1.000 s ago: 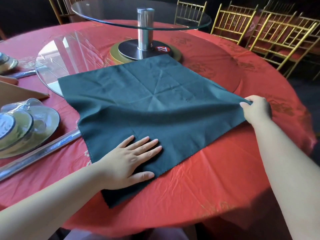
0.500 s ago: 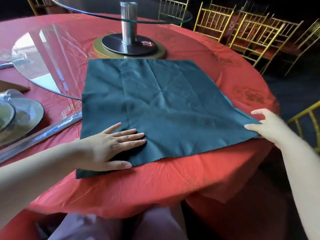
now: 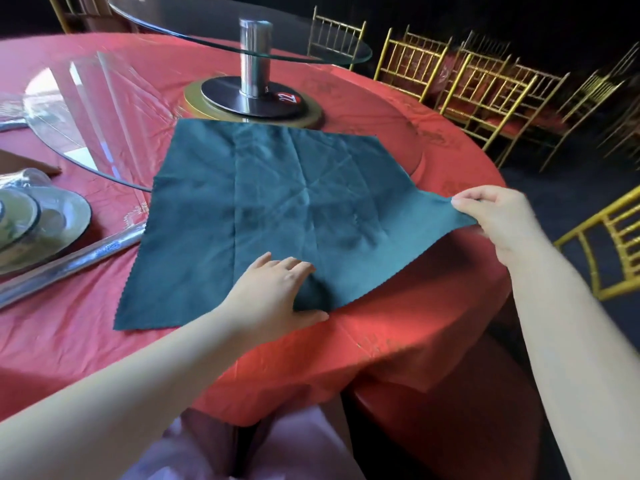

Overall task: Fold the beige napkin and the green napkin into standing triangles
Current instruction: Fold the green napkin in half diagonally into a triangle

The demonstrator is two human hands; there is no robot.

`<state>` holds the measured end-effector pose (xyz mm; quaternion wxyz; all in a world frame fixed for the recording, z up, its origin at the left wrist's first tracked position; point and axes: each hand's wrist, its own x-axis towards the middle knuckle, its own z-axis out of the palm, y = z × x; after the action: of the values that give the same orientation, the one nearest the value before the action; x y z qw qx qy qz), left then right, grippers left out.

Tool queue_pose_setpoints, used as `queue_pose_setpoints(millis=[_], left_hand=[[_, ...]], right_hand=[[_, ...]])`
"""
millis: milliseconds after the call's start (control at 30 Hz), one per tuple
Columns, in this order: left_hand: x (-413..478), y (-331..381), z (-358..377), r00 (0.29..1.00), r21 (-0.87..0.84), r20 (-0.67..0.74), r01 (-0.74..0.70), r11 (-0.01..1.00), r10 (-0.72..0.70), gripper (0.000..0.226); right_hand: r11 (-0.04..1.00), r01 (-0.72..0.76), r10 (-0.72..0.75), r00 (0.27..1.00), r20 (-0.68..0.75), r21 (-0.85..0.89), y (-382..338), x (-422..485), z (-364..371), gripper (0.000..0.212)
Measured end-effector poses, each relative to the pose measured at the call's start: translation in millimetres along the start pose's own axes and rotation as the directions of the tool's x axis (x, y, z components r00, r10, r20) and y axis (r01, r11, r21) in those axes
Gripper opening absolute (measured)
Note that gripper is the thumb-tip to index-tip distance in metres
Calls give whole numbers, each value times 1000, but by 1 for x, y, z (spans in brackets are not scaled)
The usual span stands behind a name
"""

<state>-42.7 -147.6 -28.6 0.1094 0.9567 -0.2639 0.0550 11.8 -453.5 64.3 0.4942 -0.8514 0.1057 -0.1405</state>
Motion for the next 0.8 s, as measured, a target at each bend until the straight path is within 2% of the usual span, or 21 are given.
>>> queue_pose_setpoints(millis=[100,233,367,500,600,667,733,800], left_hand=[[-1,-1,6,995,-61,-100,-15,998,9,52],[-7,-12,5,975,-119,-224,-8,993,-19,28],[2,-28,-14,944,-350,-201,180,919,-261,22],[20,-61,-28,910,-410,-184,272,870,-371,24],[27,-87,-32,896,-395,-146,336,855,-419,26],[26,-99,-33,875,-374,-145,384,844,-462,29],[21,-107,-31,852,-328,-147,438,837,-503,26],[15,-113,-29,827,-281,-141,494,823,-545,22]], right_hand=[[989,-42,50,998,-47,141,-17,9,5,13],[955,-46,84,989,-120,292,-40,26,20,15],[966,-6,31,995,-93,260,-58,51,47,12],[979,51,-45,998,-37,195,-81,69,91,23],[985,109,-117,992,52,132,-99,78,130,29],[985,147,-160,972,170,89,-108,84,155,40],[977,199,-215,912,350,82,-112,84,178,55],[957,279,-280,815,507,79,-112,81,199,71]])
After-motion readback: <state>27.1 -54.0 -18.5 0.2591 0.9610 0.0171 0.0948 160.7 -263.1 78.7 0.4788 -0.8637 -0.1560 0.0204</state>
